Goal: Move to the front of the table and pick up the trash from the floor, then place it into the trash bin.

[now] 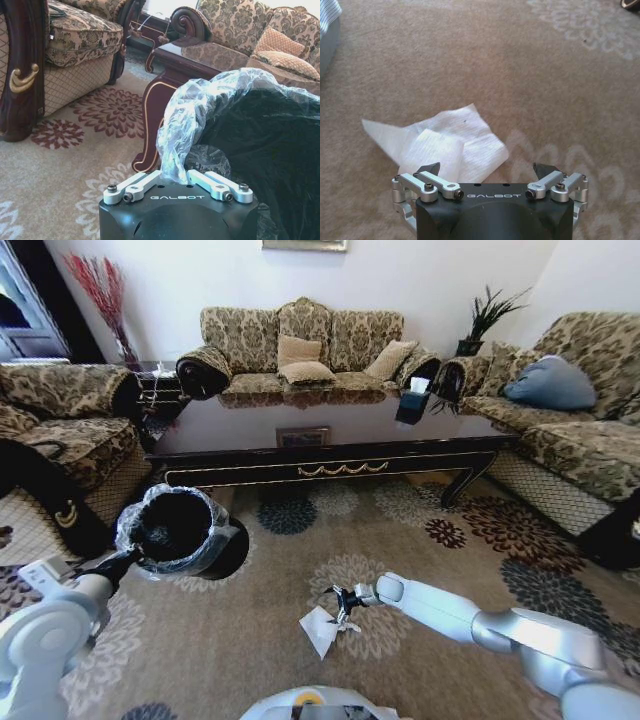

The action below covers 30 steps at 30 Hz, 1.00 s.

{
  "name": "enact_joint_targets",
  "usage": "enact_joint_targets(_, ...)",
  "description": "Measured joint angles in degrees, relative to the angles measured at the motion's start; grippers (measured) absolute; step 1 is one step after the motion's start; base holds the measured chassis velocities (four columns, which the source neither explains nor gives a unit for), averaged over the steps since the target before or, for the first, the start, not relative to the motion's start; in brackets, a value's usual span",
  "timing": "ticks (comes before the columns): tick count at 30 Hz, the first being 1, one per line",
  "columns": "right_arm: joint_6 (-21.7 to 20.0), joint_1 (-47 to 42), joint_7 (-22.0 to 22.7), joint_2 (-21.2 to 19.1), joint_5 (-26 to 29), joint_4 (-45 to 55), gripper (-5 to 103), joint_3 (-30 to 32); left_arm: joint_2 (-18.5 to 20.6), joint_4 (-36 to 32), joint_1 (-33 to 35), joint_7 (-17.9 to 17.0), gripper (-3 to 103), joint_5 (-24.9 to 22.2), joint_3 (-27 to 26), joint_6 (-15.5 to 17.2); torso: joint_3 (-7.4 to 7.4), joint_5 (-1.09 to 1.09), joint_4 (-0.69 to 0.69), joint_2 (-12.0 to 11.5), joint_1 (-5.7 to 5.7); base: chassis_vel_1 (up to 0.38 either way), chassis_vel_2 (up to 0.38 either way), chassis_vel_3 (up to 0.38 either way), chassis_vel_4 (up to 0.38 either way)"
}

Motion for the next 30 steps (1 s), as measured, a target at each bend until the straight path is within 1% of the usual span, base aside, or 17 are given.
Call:
enact_joint_targets(4, 0.13, -0.94, -3.13, 0.76, -0.13, -1.32, 100, 0.87, -0.41, -0.27, 0.25, -0.01, 2, 0.48, 0.06, 0.0, 0.0, 0.0, 0.01, 0.0, 0.0, 0.0, 0.0, 0.0, 0.0)
enact_joint_targets(5, 0.13, -0.94, -3.13, 0.76, -0.13, -1.32, 100, 0.87, -0.41, -0.27, 0.25, -0.01, 2, 0.48, 0.06, 0.0, 0.0, 0.0, 0.01, 0.0, 0.0, 0.0, 0.0, 0.0, 0.0)
enact_joint_targets(7, 0.44, -1.63, -4.59, 1.45, -0.38, -2.16, 100, 1.16, -0.6, -0.47, 0.45, -0.01, 2, 0.56, 0.0, 0.0, 0.0, 0.0, 0.01, 0.0, 0.0, 0.0, 0.0, 0.0, 0.0)
enact_joint_targets(14, 1.68, -2.82, -5.36, 2.95, -1.71, -4.28, 100, 1.21, -0.81, -0.91, 0.77, 0.0, 2, 0.62, -0.09, 0.0, 0.0, 0.0, 0.0, -0.01, 0.0, 0.0, 0.0, 0.0, 0.0)
enact_joint_targets(18, 2.03, -2.89, -5.63, 2.96, -1.92, -4.49, 101, 1.29, -0.77, -0.96, 0.83, 0.01, 2, 0.63, -0.16, 0.0, 0.0, 0.0, 0.01, -0.01, 0.0, 0.0, 0.0, 0.0, 0.0)
enact_joint_targets(20, 2.17, -2.85, -5.74, 2.72, -1.92, -4.31, 91, 1.55, -0.71, -0.98, 0.84, 0.02, 2, 0.64, -0.19, 0.0, 0.0, 0.0, 0.01, -0.01, 0.0, 0.0, 0.0, 0.0, 0.0)
enact_joint_targets(21, 2.23, -2.82, -5.78, 2.61, -1.92, -4.16, 91, 1.67, -0.7, -0.99, 0.84, 0.02, 2, 0.65, -0.19, 0.0, 0.0, 0.0, 0.01, -0.01, 0.0, 0.0, 0.0, 0.0, 0.0)
enact_joint_targets(22, 2.29, -2.81, -5.81, 2.49, -1.9, -3.97, 86, 1.75, -0.7, -1.01, 0.83, 0.01, 2, 0.66, -0.16, 0.0, 0.0, 0.0, 0.01, -0.01, 0.0, 0.0, 0.0, 0.0, 0.0)
enact_joint_targets(23, 2.29, -2.81, -5.81, 2.49, -1.9, -3.97, 86, 1.75, -0.7, -1.01, 0.83, 0.01, 2, 0.66, -0.16, 0.0, 0.0, 0.0, 0.01, -0.01, 0.0, 0.0, 0.0, 0.0, 0.0)
enact_joint_targets(26, 2.9, -2.9, -6.2, 2.36, -1.89, -3.82, 70, 2.04, -0.75, -1.18, 0.79, 0.01, 2, 0.82, 0.04, 0.0, 0.0, 0.0, 0.01, -0.01, 0.0, 0.0, 0.0, 0.0, 0.0)
enact_joint_targets(28, 3.07, -2.98, -6.34, 2.38, -1.9, -3.89, 70, 2.14, -0.76, -1.19, 0.79, 0.01, 2, 0.85, 0.07, 0.0, 0.0, 0.0, 0.0, -0.01, 0.0, 0.0, 0.0, 0.0, 0.0)
enact_joint_targets(29, 3.45, -3.1, -6.57, 2.42, -1.98, -4.08, 59, 2.33, -0.78, -1.21, 0.79, 0.02, 2, 0.96, 0.09, 0.0, 0.0, 0.0, 0.0, -0.01, 0.0, 0.0, 0.0, 0.0, 0.0)
enact_joint_targets(30, 3.84, -3.22, -6.89, 2.45, -2.07, -4.26, 59, 2.51, -0.81, -1.22, 0.8, 0.01, 2, 1.05, 0.1, 0.0, 0.0, 0.0, 0.0, -0.01, 0.0, 0.0, 0.0, 0.0, 0.0)
